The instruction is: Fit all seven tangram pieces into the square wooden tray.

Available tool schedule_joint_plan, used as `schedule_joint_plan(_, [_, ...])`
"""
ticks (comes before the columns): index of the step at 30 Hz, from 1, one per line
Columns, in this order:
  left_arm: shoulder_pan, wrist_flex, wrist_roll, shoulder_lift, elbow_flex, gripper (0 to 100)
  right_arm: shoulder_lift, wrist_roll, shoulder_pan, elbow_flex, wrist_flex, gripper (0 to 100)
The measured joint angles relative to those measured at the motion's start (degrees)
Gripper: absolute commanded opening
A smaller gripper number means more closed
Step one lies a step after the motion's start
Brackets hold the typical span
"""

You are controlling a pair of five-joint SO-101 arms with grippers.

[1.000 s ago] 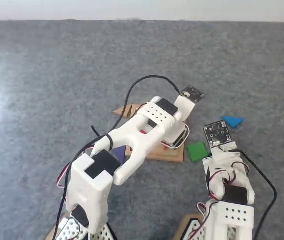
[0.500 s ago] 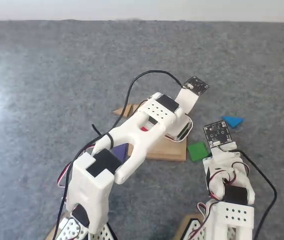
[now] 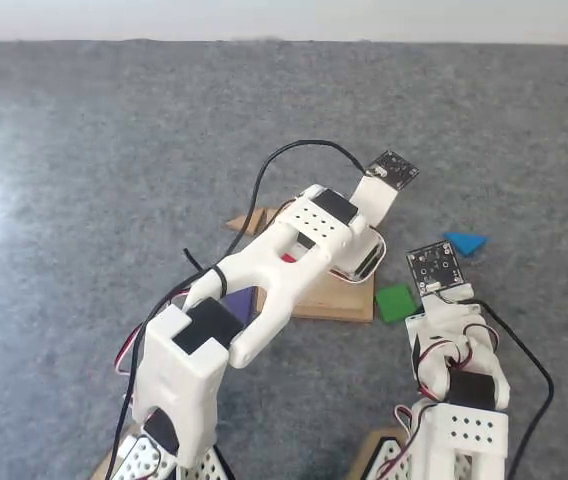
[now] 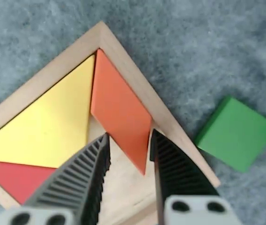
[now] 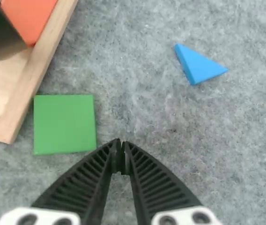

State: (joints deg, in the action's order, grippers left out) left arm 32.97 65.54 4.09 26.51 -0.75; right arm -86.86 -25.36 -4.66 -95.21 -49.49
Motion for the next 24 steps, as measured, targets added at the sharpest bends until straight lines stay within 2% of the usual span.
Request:
schedule_joint_plan(9, [0.0, -0.7, 0.0, -0.7, -0.79, 14, 0.0, 0.0, 0.0, 0.0, 0.0, 0.9])
schedule_joint_plan(16, [0.18, -7.91, 1.05, -7.91, -9.05, 14, 0.0, 0.0, 0.0, 0.0, 0.0, 0.9])
schedule_joint_plan(24, [-2.02, -9.93, 1.41, -16.79, -14.33, 16, 0.0, 0.0, 0.0, 0.0, 0.0, 0.9])
